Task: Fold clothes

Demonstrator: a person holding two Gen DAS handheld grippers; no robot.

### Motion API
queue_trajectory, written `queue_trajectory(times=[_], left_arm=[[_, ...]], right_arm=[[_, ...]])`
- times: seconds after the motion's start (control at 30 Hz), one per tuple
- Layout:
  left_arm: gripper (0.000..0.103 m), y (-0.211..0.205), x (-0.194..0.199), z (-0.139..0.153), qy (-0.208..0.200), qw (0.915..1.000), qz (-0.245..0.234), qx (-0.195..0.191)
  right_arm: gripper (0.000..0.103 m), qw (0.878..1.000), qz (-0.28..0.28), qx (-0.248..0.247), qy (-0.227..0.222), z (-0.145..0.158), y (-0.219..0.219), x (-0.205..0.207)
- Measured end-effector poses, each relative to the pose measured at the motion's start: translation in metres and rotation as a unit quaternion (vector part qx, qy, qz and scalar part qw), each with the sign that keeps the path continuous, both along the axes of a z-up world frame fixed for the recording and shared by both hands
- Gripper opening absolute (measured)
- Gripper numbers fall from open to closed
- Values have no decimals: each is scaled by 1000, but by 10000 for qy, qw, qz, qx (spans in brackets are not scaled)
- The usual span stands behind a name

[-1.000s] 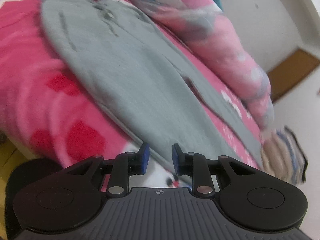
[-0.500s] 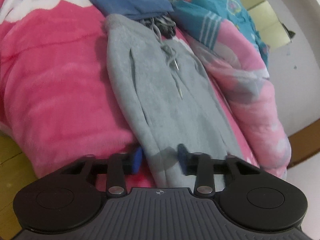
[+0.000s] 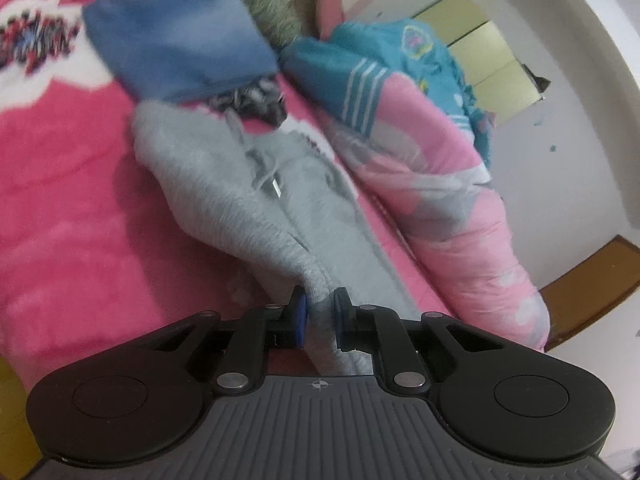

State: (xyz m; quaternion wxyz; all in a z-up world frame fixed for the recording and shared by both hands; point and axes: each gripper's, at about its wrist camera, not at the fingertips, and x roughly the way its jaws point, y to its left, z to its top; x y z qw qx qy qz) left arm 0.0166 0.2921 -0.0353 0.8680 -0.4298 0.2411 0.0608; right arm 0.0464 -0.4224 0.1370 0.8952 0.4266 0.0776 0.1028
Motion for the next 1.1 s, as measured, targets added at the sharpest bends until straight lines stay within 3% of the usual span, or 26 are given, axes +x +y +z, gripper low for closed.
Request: queue_trajectory(times=[0.03, 0.13, 0.27, 0.4, 0.5, 0.7, 0.77, 0.87, 0.93, 1.03, 1.1], left_arm=[[11, 0, 1, 4, -39, 10000, -3, 21], [11, -2, -2, 4, 25, 9999, -57, 91], [11, -10, -12, -13, 333, 9991, -185, 192], [11, -18, -22, -38, 783, 9962, -248, 287], [12, -22, -24, -44, 896, 9943, -232, 527], [14, -29, -33, -35, 854, 9919, -297, 887], [17, -31, -37, -33, 839, 9909, -319, 1007], [32, -34, -42, -28, 818, 9890, -351, 1186], [33, -38, -51, -20, 759, 9861, -350, 1438], [34, -48, -68, -3, 562, 9781, -520, 1934], [34, -62, -58, 7, 379, 9749, -904, 2001]], right_arm=[[5, 9997, -10, -84, -234, 9, 0, -10], [5, 9989, -195, -79, -420, -3, -12, -49], [5, 9962, -781, 178, 344, -91, -39, -102], [5, 9757, -1367, 647, 1583, -203, -59, -138], [4, 9648, -1533, 1033, 1872, -249, -56, -165], [4, 9702, -1730, 442, 1636, -231, -48, -186], [5, 9669, -1729, 36, 1875, -228, -47, -178], [13, 9556, -1866, -399, 2245, -213, -43, -176], [18, 9449, -2262, -790, 2231, -195, -36, -194], [18, 9199, -2736, -1929, 2042, -165, -8, -206], [18, 9099, -2473, -2808, 1791, -147, 25, -191]])
